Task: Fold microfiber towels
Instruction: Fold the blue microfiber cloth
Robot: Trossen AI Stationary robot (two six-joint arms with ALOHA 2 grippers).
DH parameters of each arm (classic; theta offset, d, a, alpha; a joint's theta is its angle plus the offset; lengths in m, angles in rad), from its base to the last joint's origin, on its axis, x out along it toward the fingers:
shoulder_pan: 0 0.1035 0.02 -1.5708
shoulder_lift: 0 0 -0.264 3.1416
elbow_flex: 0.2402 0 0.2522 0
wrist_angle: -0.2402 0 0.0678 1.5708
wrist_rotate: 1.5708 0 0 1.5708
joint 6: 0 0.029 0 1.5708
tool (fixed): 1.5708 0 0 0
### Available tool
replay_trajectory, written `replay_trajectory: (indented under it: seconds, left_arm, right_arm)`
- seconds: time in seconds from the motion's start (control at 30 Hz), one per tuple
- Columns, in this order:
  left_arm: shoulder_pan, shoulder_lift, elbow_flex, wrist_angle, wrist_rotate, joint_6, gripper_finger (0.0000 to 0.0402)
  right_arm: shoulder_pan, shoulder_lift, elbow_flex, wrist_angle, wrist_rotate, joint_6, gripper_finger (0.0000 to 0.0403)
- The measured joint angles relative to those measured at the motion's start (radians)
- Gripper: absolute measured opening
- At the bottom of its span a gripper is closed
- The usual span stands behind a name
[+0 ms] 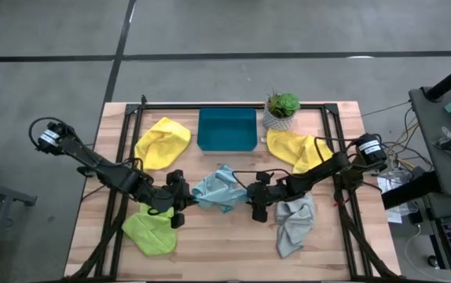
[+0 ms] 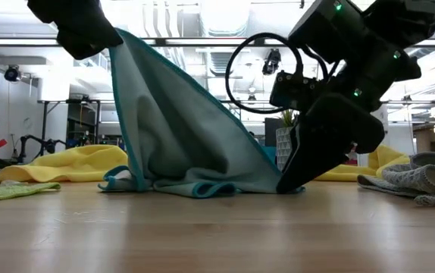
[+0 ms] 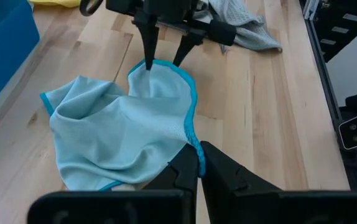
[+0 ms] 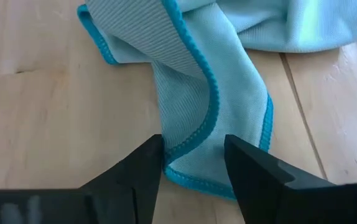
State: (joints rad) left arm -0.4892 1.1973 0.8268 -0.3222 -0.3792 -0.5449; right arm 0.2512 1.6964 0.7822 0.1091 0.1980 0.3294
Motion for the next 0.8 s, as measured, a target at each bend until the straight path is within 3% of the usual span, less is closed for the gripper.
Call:
replay_trajectory:
  seconds: [0.1, 0.3, 0.5, 0.8]
  left_arm:
    - [0.000, 0.000, 0.000, 0.000, 0.000, 0.000, 0.0000]
    - [0.000, 0.000, 0.000, 0.000, 0.000, 0.000, 0.0000]
    - [0.001, -0.018, 0.008, -0.003, 0.000, 0.001, 0.0000]
    - [0.001, -0.090, 0.085, -0.023, -0.004, 0.082, 0.0000]
  right_arm:
    - [0.001, -0.010, 0.000, 0.001, 0.004, -0.016, 0.0133]
    - [0.000, -0.054, -0.002, -0.004, -0.002, -0.065, 0.0022]
    - [0.002, -0.168, -0.002, -0.051, -0.022, -0.085, 0.0009]
    - [0.002, -0.444, 0.102, -0.360, -0.022, -0.092, 0.0009]
